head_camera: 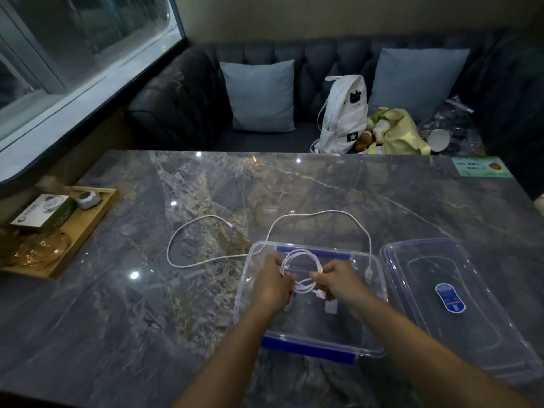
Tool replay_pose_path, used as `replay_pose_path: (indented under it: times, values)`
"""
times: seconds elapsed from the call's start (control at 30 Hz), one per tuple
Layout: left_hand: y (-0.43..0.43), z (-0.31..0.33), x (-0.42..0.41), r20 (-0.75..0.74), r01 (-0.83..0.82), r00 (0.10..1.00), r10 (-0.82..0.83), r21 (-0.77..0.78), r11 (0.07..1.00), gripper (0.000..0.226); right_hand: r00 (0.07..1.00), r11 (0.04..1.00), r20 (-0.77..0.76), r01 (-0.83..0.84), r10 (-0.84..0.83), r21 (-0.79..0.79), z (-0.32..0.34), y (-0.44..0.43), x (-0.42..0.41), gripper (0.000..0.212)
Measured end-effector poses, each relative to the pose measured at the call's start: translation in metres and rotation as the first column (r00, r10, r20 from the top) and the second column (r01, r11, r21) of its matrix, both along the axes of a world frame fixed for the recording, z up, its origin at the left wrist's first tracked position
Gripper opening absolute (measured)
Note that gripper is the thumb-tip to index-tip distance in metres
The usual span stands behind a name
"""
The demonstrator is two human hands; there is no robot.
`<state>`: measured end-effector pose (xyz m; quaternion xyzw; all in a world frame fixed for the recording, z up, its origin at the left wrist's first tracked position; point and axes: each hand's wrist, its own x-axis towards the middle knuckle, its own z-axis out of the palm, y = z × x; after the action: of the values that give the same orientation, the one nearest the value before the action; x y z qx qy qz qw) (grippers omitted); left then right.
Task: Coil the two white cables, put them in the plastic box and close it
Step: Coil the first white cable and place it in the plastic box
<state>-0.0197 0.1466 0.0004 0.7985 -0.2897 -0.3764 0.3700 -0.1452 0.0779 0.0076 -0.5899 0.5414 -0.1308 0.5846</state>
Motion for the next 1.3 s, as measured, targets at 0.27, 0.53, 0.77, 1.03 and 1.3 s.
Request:
replay_pose_path:
  times: [0.27,0.53,0.77,1.03,1.3]
  values:
    - [0.003,-0.011,0.007,0.207,0.097,0.969,-0.135,0.185,0.978,0.022,0.994,0.991,-0.090,-0.056,0.067,0.120,-0.017,0.010,0.012,0.025]
    - [0.009,-0.029,0.014,0.388,0.135,0.895,-0.220,0.236,0.962,0.016,0.978,0.990,-0.178,-0.088,0.106,0.110,-0.032,0.014,0.027,0.021]
    - [0.007,-0.034,0.015,0.523,0.145,0.805,-0.281,0.286,0.947,0.021,0.963,0.988,-0.221,-0.146,0.155,0.059,-0.048,0.010,0.028,0.029]
    - [-0.004,-0.014,0.020,0.477,0.228,0.759,-0.442,0.442,0.868,0.030,0.891,0.950,-0.378,-0.302,0.253,-0.076,-0.032,-0.001,0.024,0.022]
    - [-0.050,0.048,0.044,0.565,0.327,0.752,-0.340,0.128,0.936,0.033,0.896,0.863,-0.251,-0.428,0.366,-0.269,0.032,-0.049,0.031,0.007]
